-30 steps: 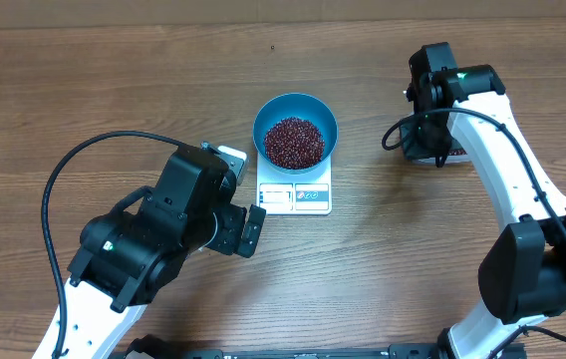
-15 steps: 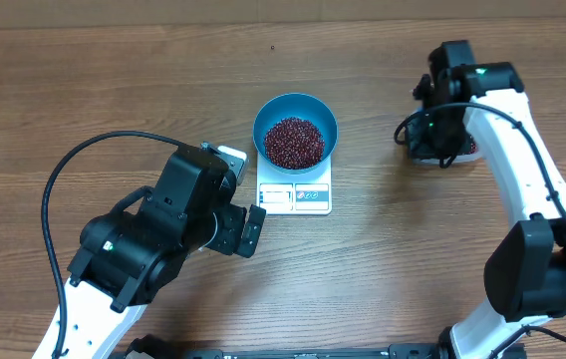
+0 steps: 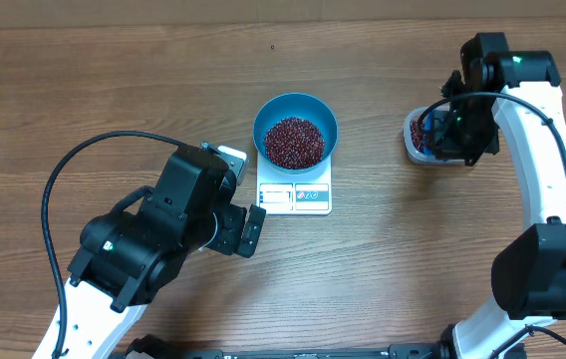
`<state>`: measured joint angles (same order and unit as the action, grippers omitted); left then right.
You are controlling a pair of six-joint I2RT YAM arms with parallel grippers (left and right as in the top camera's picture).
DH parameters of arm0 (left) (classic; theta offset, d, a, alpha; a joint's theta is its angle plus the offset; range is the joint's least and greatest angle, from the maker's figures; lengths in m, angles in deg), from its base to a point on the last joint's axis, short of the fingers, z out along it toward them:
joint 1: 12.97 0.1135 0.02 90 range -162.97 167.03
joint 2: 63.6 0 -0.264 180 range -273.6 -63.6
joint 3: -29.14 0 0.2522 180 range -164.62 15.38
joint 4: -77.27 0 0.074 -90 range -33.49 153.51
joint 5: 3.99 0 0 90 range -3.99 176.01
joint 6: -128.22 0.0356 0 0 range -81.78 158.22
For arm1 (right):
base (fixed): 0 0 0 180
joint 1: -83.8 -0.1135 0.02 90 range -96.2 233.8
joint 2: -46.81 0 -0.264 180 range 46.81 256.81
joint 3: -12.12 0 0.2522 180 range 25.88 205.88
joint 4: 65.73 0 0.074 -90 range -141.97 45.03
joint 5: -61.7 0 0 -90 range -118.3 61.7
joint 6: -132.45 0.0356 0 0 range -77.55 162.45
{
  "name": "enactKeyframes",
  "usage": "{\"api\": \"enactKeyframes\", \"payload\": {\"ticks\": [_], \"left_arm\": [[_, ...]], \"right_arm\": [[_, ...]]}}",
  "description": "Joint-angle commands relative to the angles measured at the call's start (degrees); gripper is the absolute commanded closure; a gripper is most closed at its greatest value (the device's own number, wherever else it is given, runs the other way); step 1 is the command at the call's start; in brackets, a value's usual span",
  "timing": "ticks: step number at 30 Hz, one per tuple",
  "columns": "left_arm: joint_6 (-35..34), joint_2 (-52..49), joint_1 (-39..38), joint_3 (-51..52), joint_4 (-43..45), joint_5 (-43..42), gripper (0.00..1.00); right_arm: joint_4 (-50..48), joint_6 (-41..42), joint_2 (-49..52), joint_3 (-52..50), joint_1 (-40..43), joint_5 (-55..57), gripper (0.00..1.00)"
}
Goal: Scoop item into bowl and weigh 150g on scale
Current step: 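Drag the blue scoop through the red beans to fill it, right gripper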
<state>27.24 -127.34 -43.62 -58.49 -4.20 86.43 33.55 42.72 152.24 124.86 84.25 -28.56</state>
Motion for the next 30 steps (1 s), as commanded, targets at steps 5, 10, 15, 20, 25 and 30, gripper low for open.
{"api": "enactKeyframes", "payload": {"ticks": [5,10,15,20,25,30], "left_arm": [[-0.8,0.7,0.3,-1.2,0.2,0.0,0.01],[-0.8,0.7,0.3,-1.2,0.2,0.0,0.01],[-0.8,0.7,0.3,-1.2,0.2,0.0,0.01],[-0.8,0.7,0.3,-1.2,0.2,0.0,0.01],[-0.8,0.7,0.3,-1.2,0.2,0.0,0.01],[-0.8,0.7,0.3,-1.2,0.2,0.0,0.01]], "right_arm": [[-0.3,1.9,-0.1,1.9,-0.2,6.9,0.96],[-0.3,3.2,-0.1,1.9,-0.2,8.2,0.96],[-1.3,4.1,-0.1,1.9,-0.2,8.2,0.96],[-1.9,4.5,-0.1,1.9,-0.6,8.2,0.96],[-2.8,7.2,-0.1,1.9,-2.4,10.7,0.96],[-4.2,7.3,-0.1,1.9,-4.6,14.1,0.96]]}}
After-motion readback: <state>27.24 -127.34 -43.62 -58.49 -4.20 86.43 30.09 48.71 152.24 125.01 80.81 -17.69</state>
